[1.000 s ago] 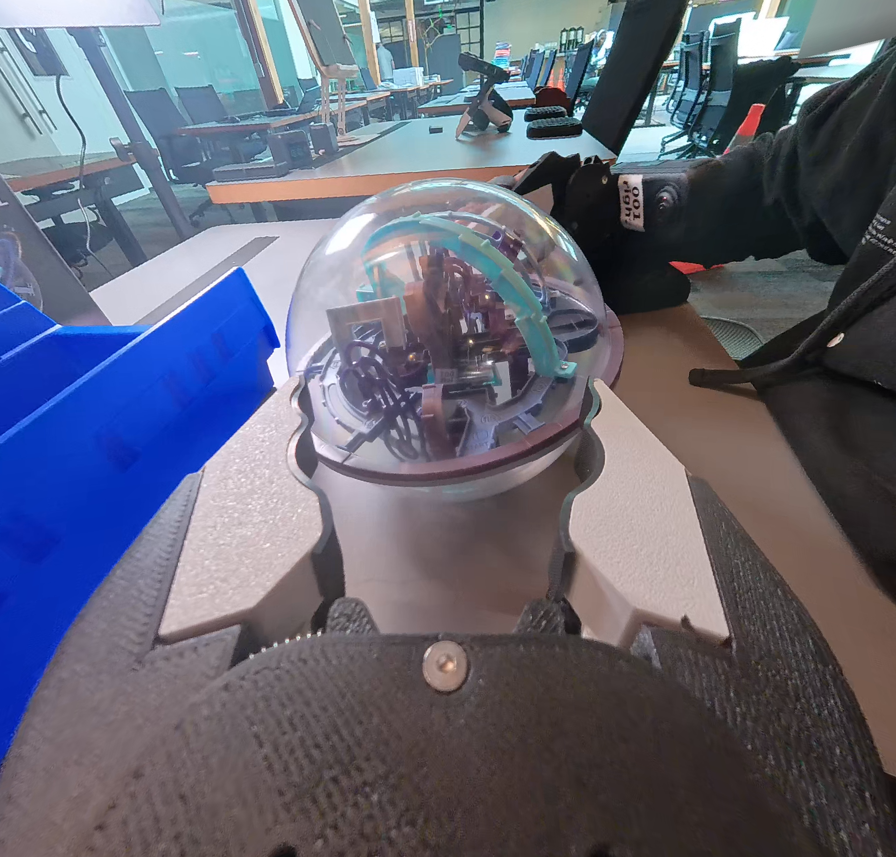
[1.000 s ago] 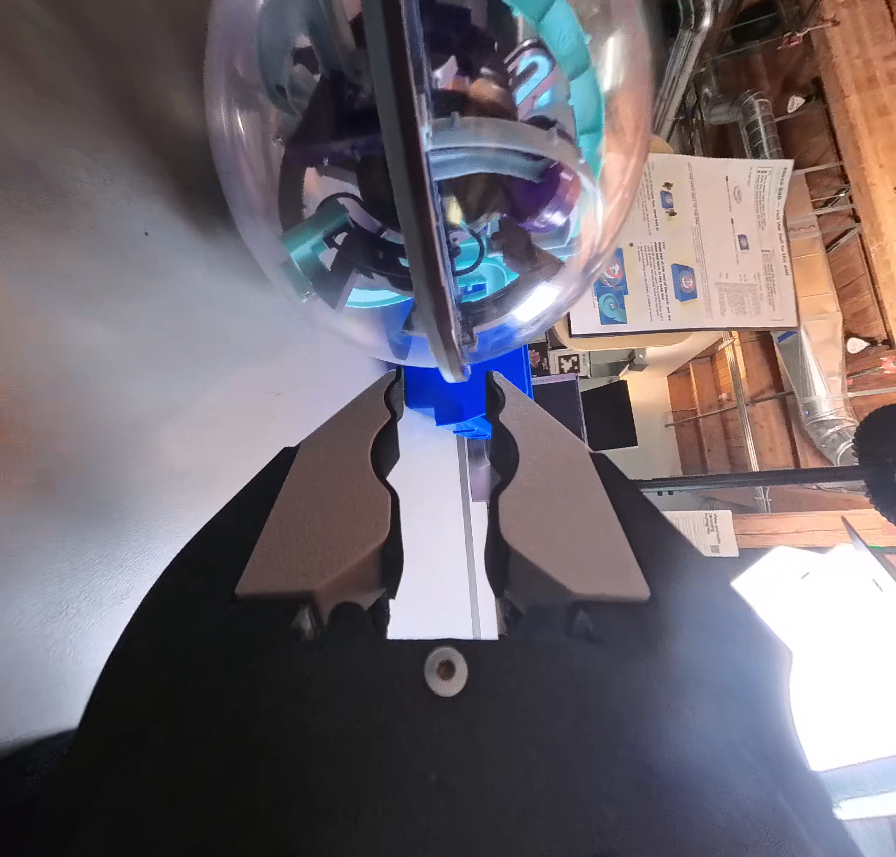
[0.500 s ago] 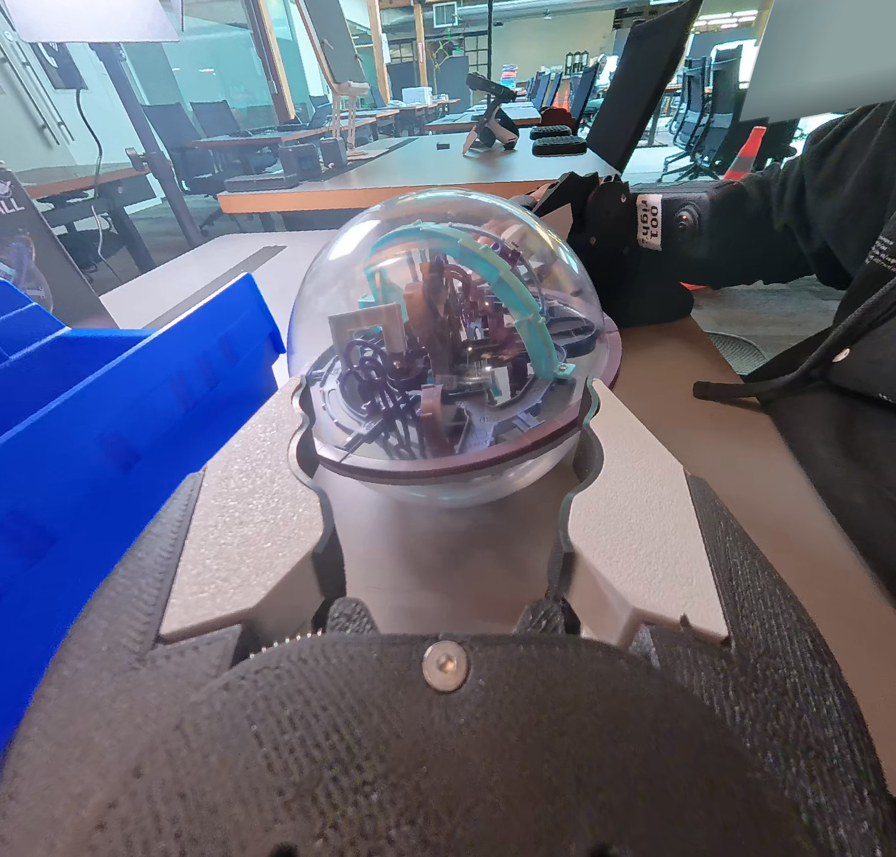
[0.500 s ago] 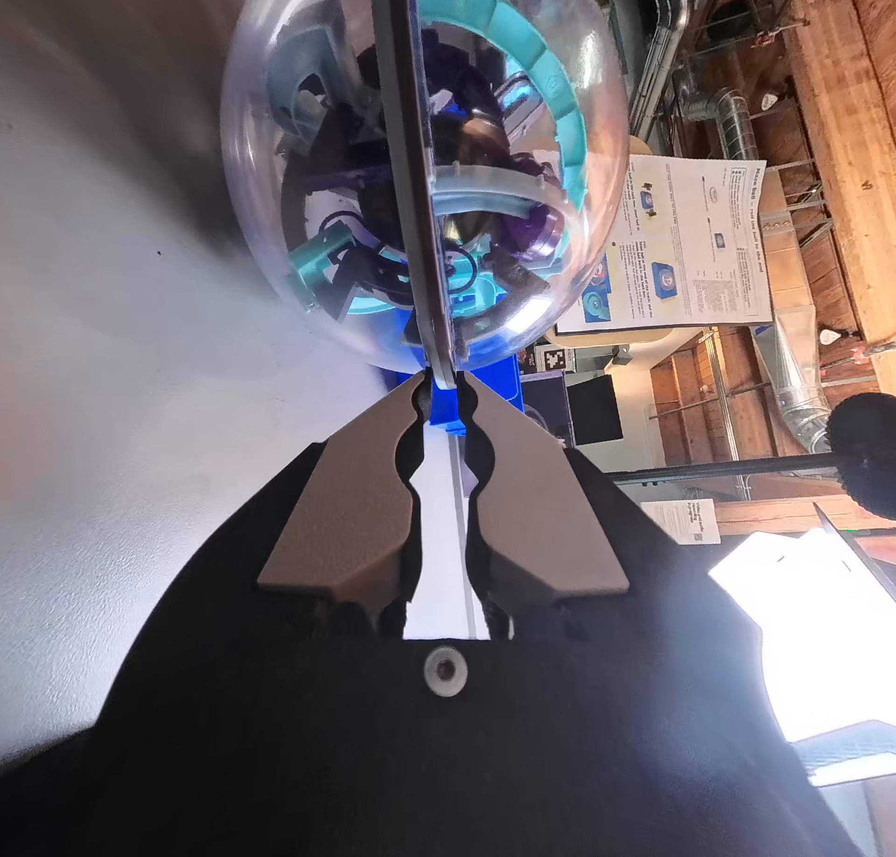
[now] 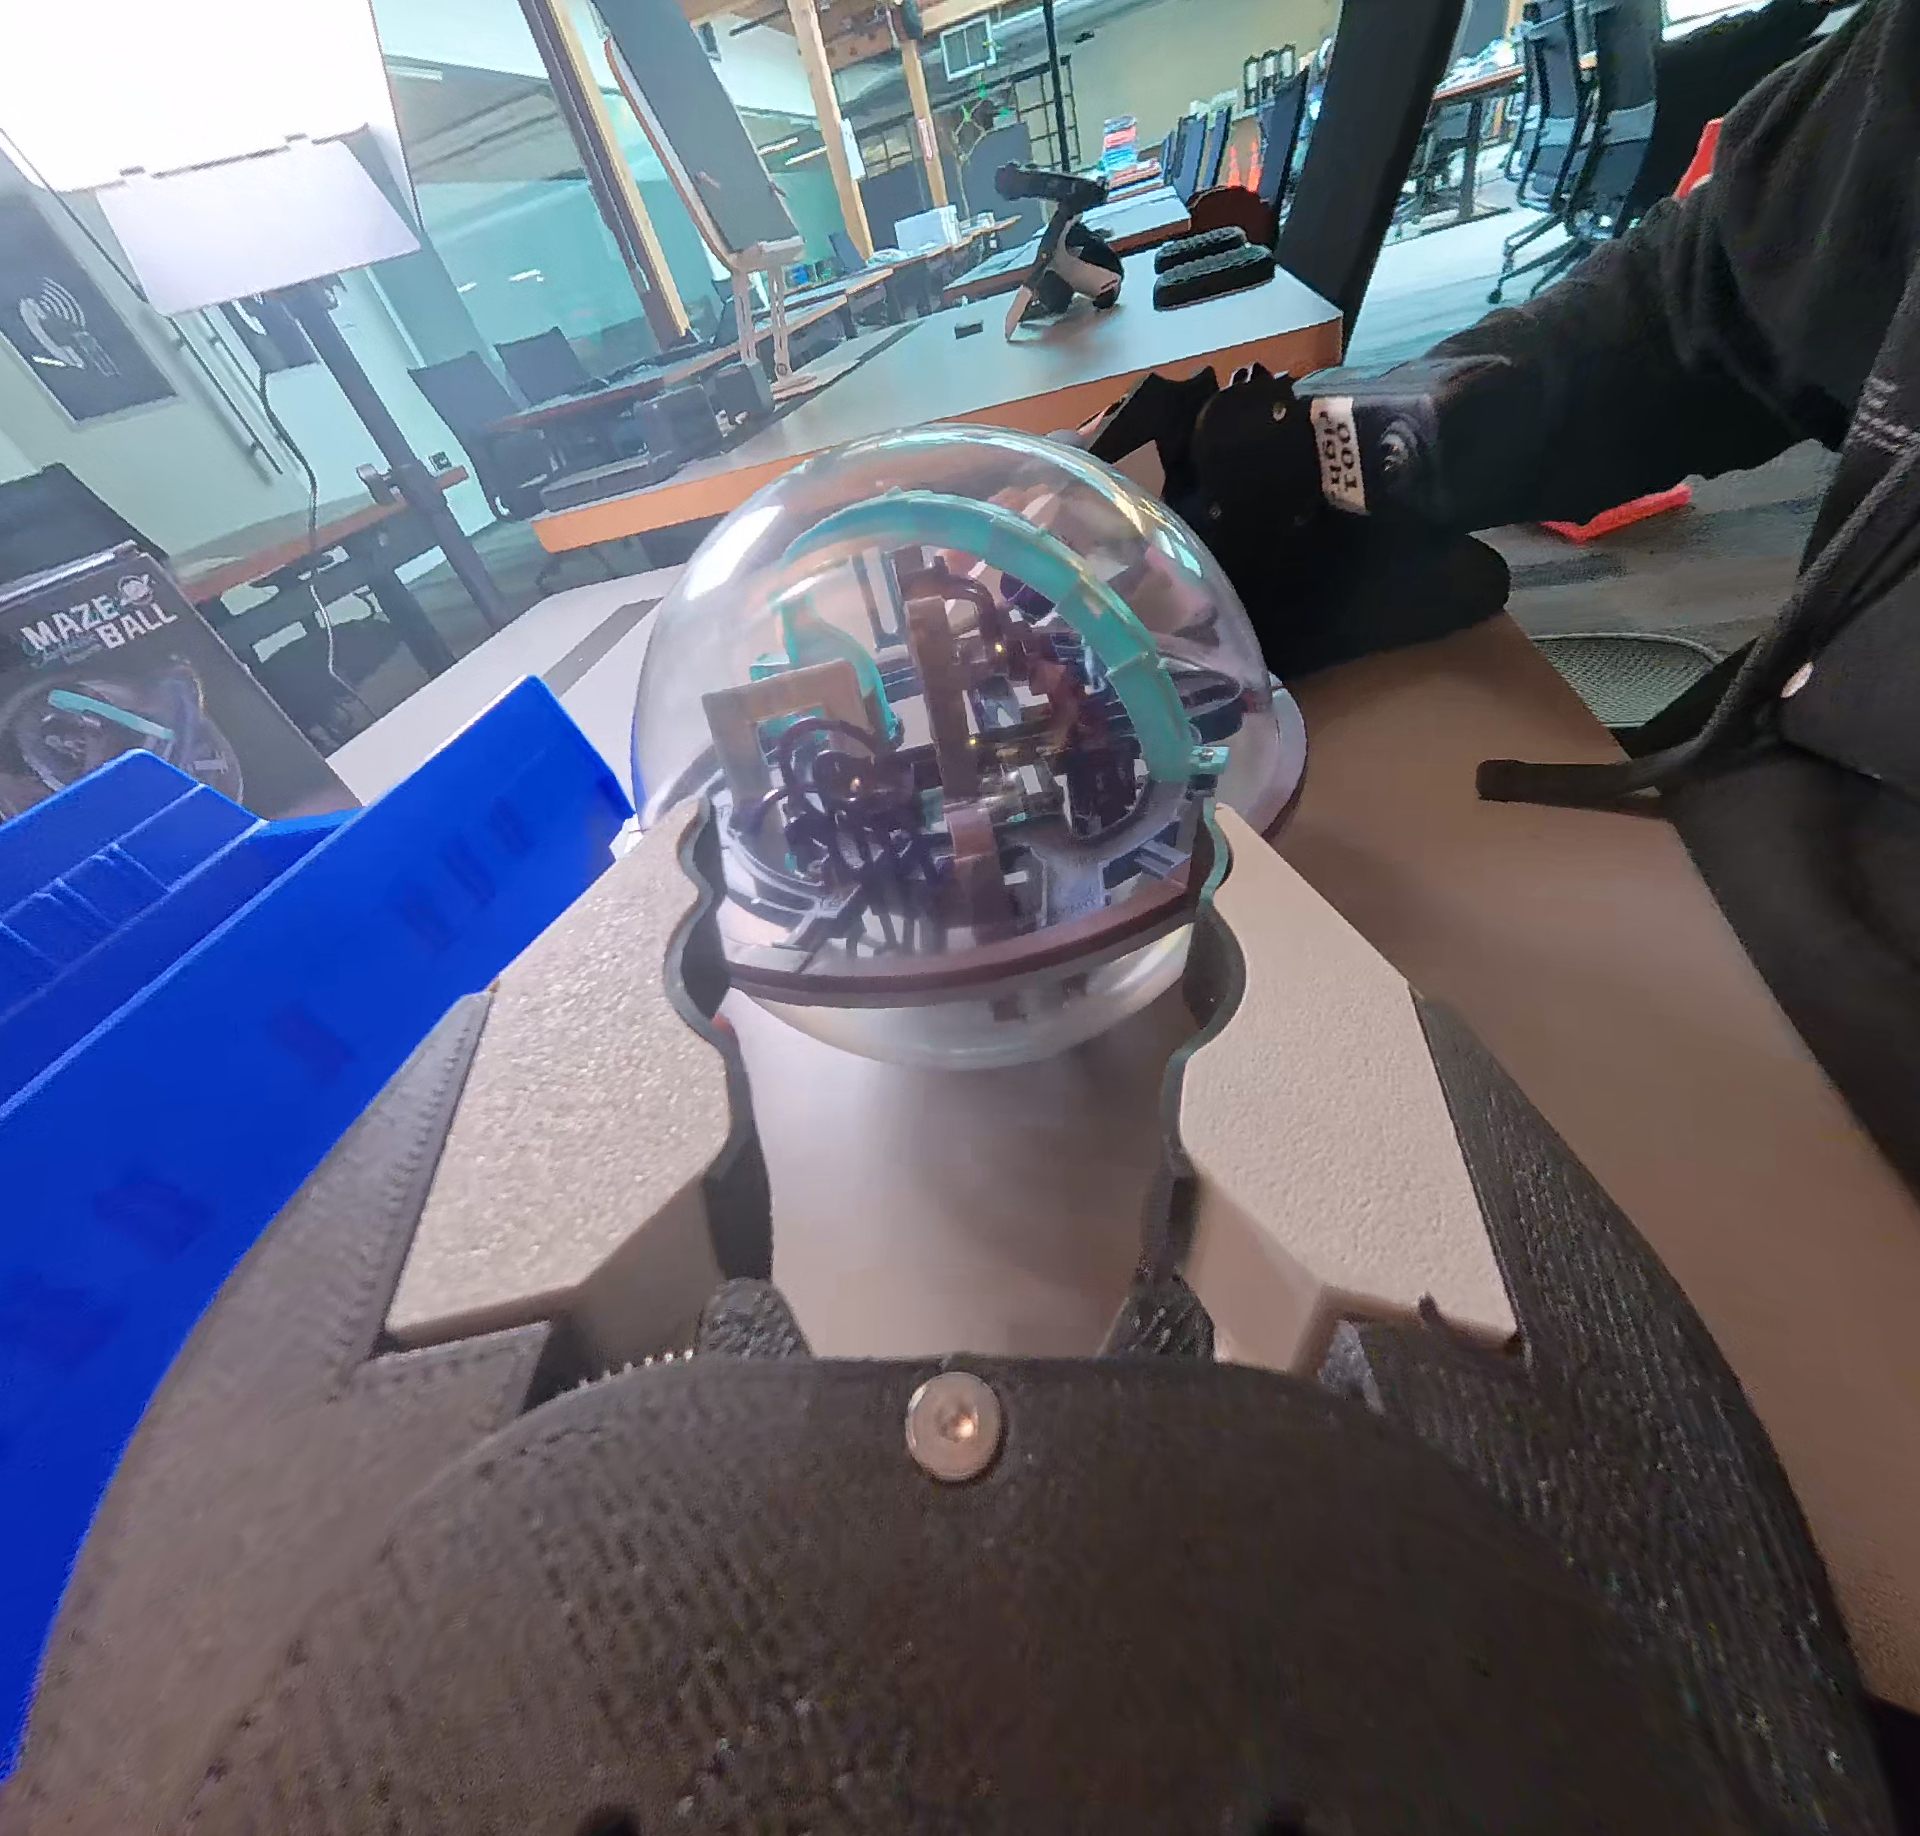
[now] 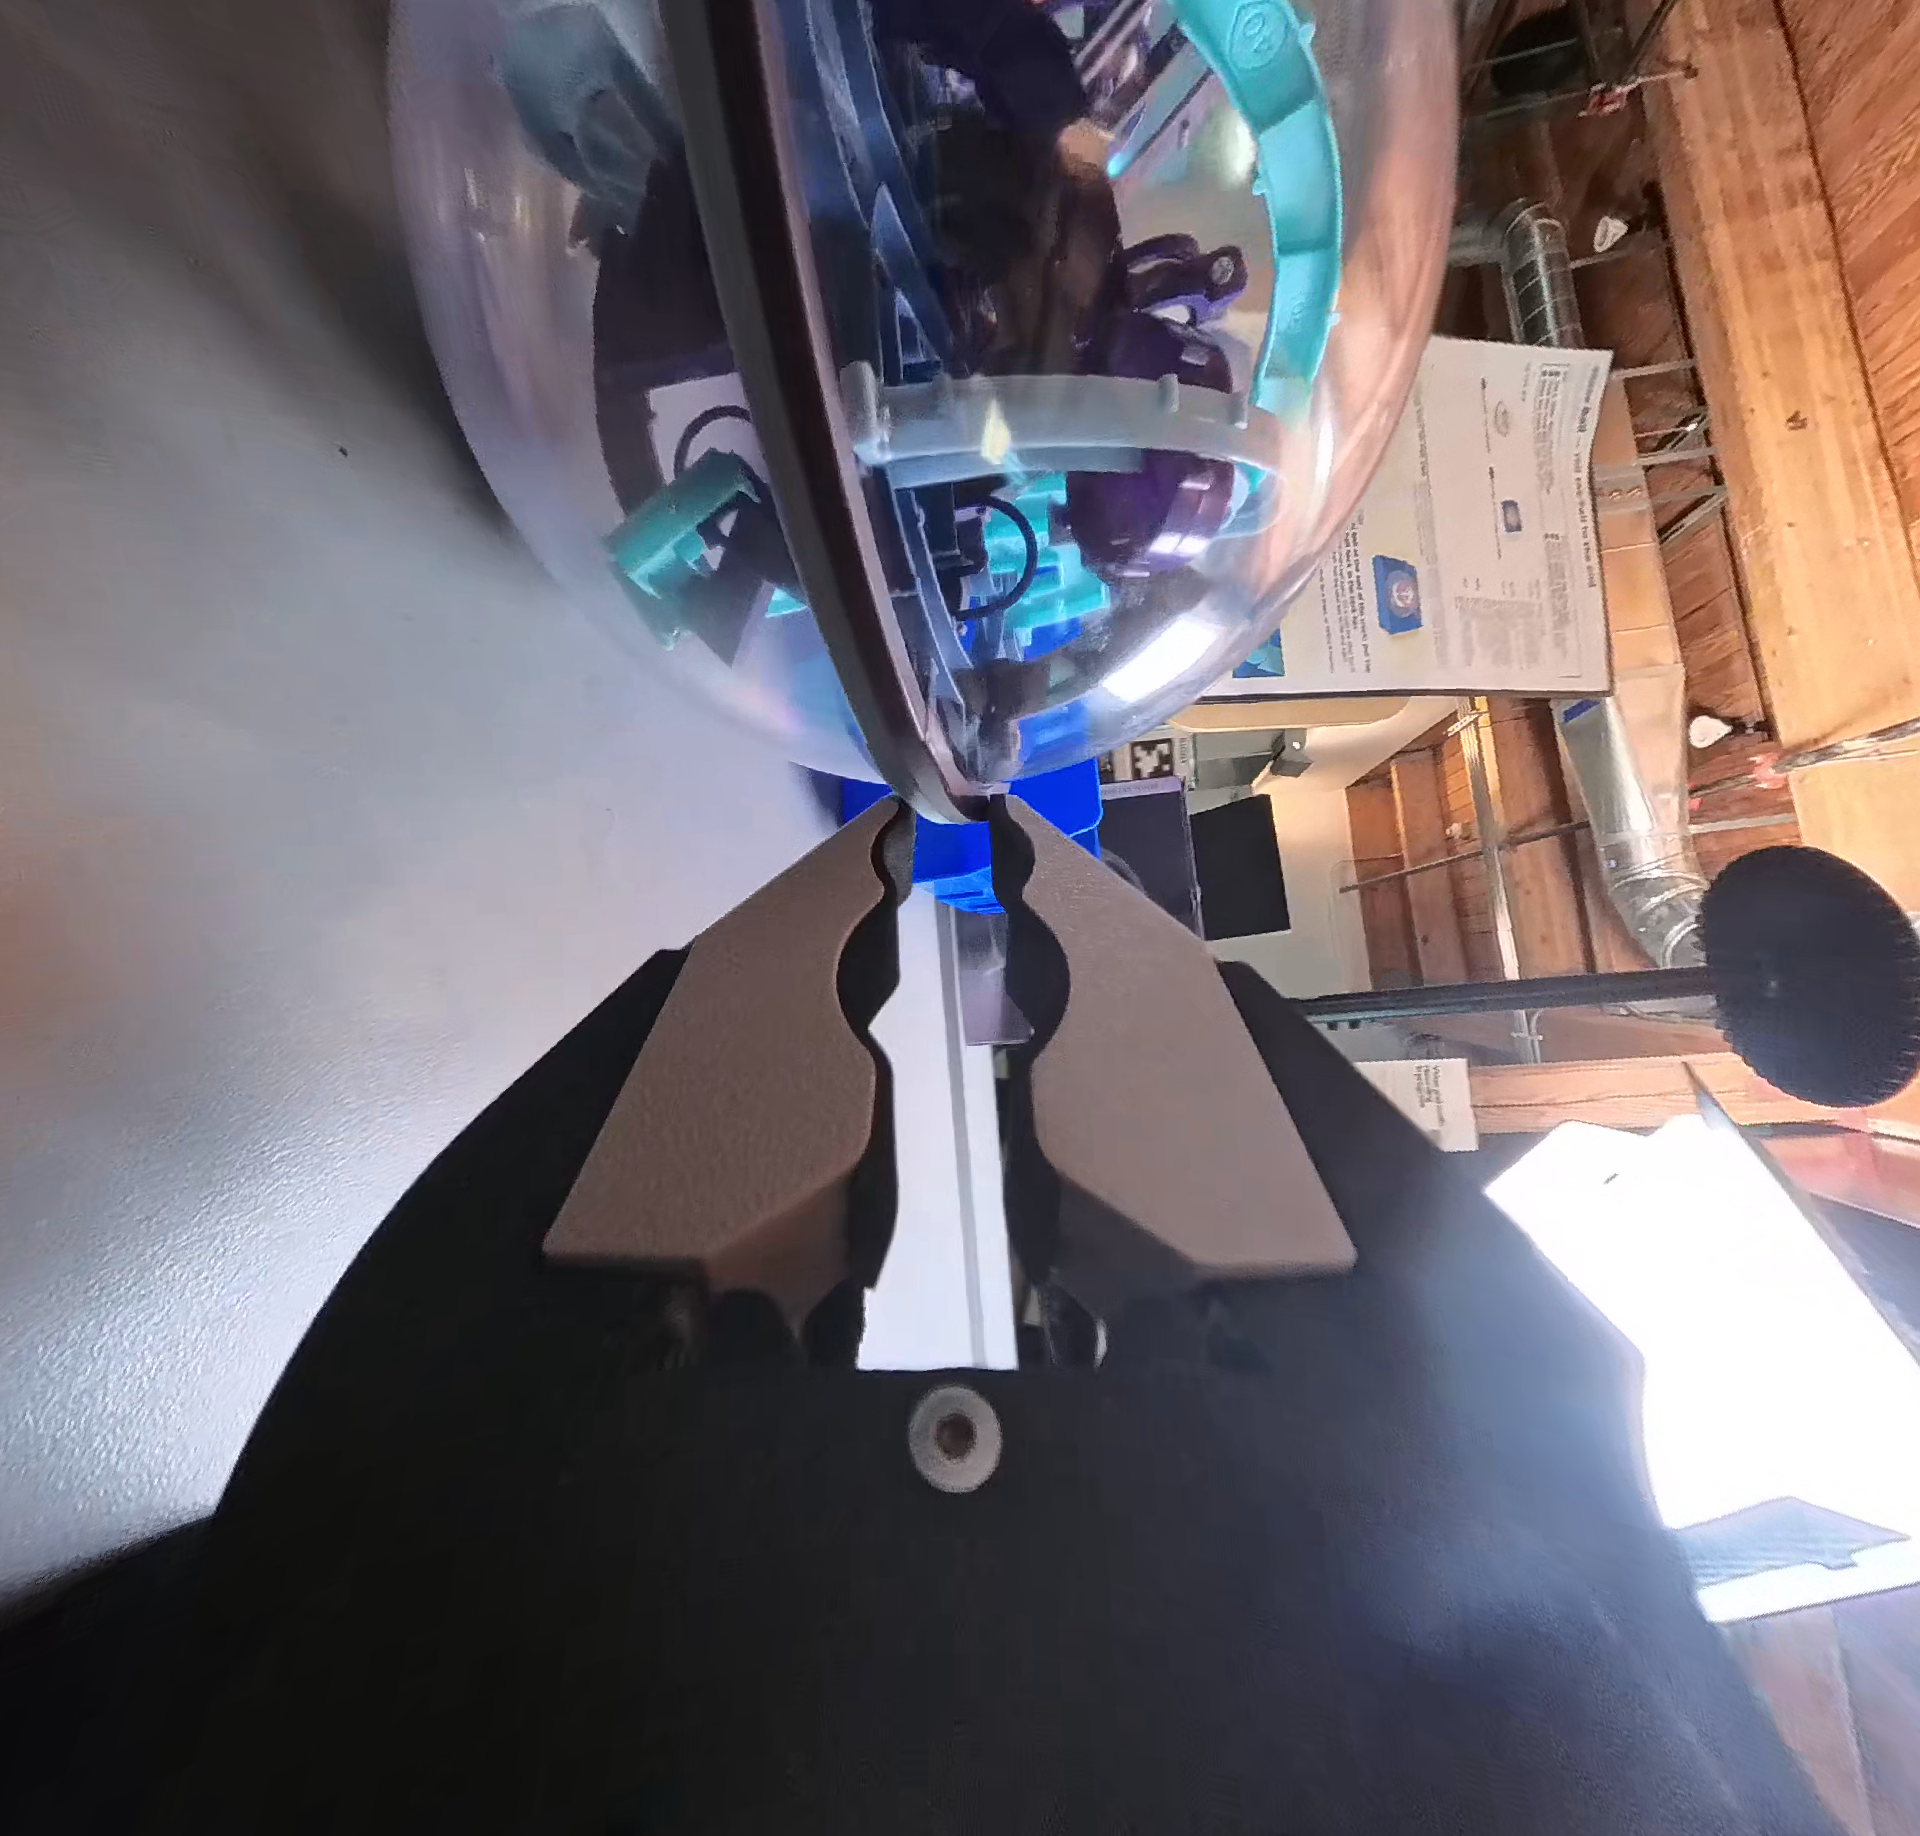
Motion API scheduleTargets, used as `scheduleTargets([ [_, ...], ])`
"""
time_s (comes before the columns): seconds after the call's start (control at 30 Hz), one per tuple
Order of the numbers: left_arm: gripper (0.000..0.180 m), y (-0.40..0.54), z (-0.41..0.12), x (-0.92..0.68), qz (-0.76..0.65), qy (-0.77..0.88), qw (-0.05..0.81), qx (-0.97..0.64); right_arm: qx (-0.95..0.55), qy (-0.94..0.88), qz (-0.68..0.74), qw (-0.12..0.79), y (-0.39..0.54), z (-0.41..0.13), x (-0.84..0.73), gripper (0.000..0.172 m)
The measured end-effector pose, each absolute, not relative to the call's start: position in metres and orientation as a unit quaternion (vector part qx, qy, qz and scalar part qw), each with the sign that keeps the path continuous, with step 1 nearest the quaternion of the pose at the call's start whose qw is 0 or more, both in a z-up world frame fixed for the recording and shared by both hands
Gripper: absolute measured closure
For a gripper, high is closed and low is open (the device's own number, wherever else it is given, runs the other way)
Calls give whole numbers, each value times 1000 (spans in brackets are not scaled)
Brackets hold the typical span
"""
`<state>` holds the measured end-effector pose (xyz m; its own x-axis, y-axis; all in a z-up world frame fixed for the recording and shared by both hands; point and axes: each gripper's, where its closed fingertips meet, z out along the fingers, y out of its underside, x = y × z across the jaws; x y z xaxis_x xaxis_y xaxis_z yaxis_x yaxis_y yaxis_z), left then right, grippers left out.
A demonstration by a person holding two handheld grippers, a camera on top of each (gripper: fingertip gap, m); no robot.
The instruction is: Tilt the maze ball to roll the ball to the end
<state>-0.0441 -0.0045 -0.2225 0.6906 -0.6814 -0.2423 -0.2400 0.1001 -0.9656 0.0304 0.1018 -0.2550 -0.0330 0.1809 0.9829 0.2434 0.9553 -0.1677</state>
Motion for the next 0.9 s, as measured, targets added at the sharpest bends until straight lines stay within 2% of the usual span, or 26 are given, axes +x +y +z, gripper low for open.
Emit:
scheduleTargets([
  [0.3, 108, -12, -215, -46, -199, 345, 664, -633, -124, -708, -36, 694, 100, -254, 30, 160],
  [0.37, 103, -8, -208, -56, -210, 318, 677, -629, -124, -707, -32, 696, 100, -254, 29, 161],
  [0.43, 91, 1, -206, -68, -226, 281, 681, -637, -125, -706, -29, 697, 101, -254, 28, 163],
  [0.53, 69, 15, -220, -69, -274, 254, 641, -671, -121, -707, -24, 697, 102, -254, 24, 165],
  [0.63, 65, 20, -230, -58, -308, 254, 613, -681, -125, -709, -13, 694, 102, -255, 20, 165],
  [0.83, 65, 20, -232, -59, -309, 251, 618, -678, -140, -706, -6, 694, 104, -254, 18, 165],
  [0.9, 65, 18, -232, -57, -291, 266, 623, -675, -153, -713, 3, 684, 105, -258, 18, 159],
])
